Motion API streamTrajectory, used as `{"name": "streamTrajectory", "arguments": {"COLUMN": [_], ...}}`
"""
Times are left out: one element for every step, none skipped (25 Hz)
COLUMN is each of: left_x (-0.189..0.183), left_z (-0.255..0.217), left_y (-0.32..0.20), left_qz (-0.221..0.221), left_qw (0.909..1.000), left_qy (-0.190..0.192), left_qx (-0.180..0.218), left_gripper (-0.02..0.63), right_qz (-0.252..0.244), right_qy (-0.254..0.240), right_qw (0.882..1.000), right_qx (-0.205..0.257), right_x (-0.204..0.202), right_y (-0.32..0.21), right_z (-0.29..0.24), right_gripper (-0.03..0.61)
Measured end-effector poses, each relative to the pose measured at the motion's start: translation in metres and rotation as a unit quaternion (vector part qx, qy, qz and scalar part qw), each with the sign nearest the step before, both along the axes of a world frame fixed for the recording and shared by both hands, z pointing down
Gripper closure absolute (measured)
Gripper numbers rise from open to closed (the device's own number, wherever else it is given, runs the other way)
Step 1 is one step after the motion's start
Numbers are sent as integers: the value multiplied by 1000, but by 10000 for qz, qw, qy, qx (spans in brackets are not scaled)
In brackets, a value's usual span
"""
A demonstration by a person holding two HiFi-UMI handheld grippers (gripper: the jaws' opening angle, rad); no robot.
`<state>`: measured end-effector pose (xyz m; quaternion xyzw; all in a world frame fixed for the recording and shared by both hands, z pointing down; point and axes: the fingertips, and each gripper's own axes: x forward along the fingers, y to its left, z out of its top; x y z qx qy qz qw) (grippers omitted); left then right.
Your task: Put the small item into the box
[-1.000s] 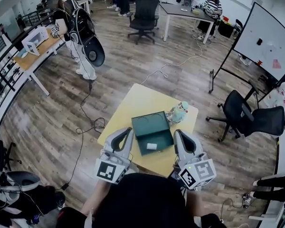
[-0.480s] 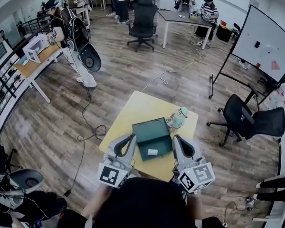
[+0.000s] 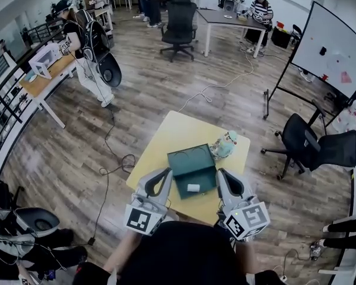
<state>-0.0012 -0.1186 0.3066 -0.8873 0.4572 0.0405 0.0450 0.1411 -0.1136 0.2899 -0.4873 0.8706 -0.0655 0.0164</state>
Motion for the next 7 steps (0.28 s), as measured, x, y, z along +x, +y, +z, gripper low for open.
{"name": "streamTrajectory", "arguments": {"left_x": [0,-1,0,0,1,1,2], "left_z": [1,2,4,6,7,9,10], "left_y": [0,-1,-1,-1,-1,-1,-1], "left_qz": [-19,-29,-30,-19,1,21,38], "left_qw": [10000,10000,10000,10000,10000,9999,9999], "left_qy": [-5,5,24,49,76,95,108], "left_qx": [-9,-22,-37,-49,-57,-64,-72], "left_gripper": [612,612,612,612,612,612,612], "right_qz": [-5,-7,-8,-5,-1,5,12], "right_qy": [5,6,6,6,8,11,14], "right_qw": [10000,10000,10000,10000,10000,10000,10000], "right_qx": [-15,-29,-39,-48,-59,-71,-85], "right_x": [0,0,1,1,2,2,3], "right_y": [0,0,-1,-1,-1,-2,-2], "right_z": [2,3,4,6,7,8,9], "right_gripper": [577,577,577,577,577,577,577]}}
